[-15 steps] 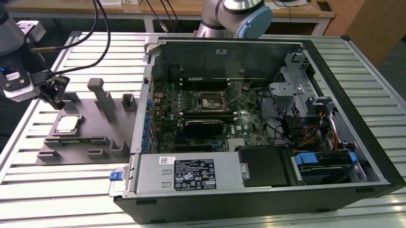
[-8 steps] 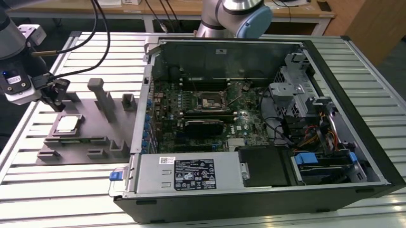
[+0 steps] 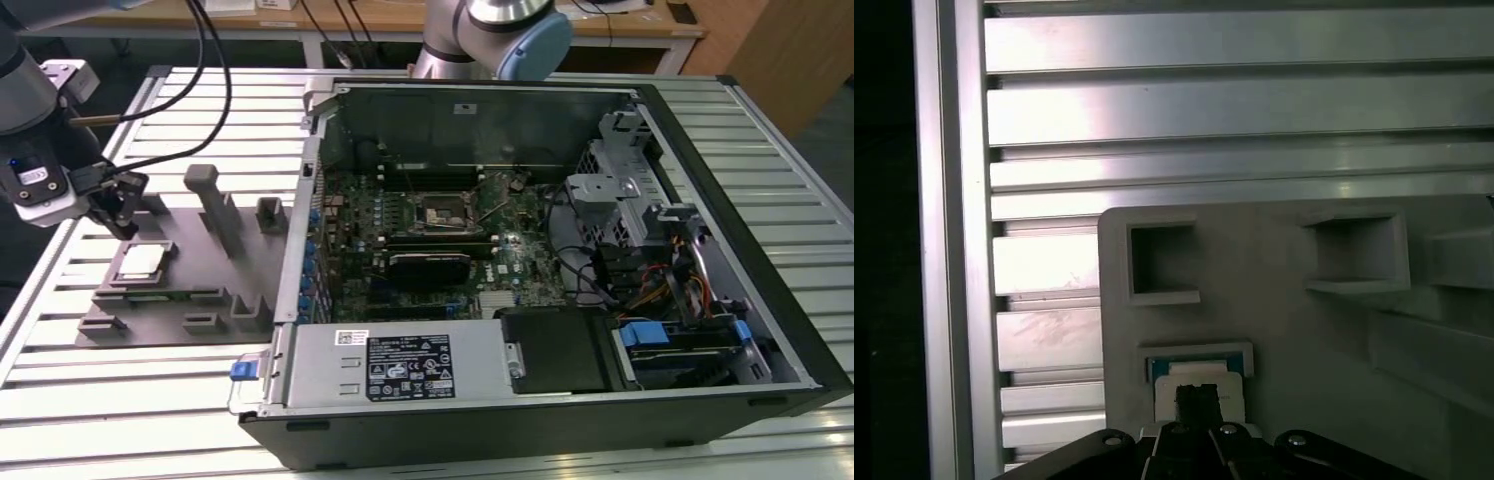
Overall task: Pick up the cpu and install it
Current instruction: 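Pick up the cpu and move it towards the insertion slot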
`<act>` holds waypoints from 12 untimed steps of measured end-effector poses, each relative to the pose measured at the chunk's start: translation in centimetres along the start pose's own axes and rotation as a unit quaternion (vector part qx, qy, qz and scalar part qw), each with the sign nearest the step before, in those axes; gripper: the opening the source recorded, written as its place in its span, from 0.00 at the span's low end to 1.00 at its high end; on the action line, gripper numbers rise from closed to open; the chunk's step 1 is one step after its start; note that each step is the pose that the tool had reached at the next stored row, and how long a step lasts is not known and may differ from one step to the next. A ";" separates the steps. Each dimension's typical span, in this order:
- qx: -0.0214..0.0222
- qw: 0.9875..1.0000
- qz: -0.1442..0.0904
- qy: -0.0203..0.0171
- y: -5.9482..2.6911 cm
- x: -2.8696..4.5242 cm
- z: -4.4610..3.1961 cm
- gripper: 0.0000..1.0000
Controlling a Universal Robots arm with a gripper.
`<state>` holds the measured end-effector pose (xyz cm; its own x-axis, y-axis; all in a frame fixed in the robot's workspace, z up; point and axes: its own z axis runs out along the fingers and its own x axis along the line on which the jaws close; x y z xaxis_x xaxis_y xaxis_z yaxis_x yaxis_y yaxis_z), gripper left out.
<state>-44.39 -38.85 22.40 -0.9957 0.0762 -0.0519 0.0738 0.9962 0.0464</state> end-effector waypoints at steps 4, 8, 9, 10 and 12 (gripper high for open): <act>0.000 1.000 0.000 0.000 -0.03 0.11 0.37 0.11; 0.000 1.000 0.000 0.000 -0.04 0.19 0.76 0.11; 0.000 1.000 0.000 0.000 -0.05 0.20 0.88 0.11; 0.000 1.000 0.000 0.000 -0.06 0.21 0.99 0.11; 0.000 1.000 0.000 0.000 -0.07 0.22 1.19 0.11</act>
<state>-44.55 -38.86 21.20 -0.9957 0.0763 -0.0517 0.0739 0.9962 0.0464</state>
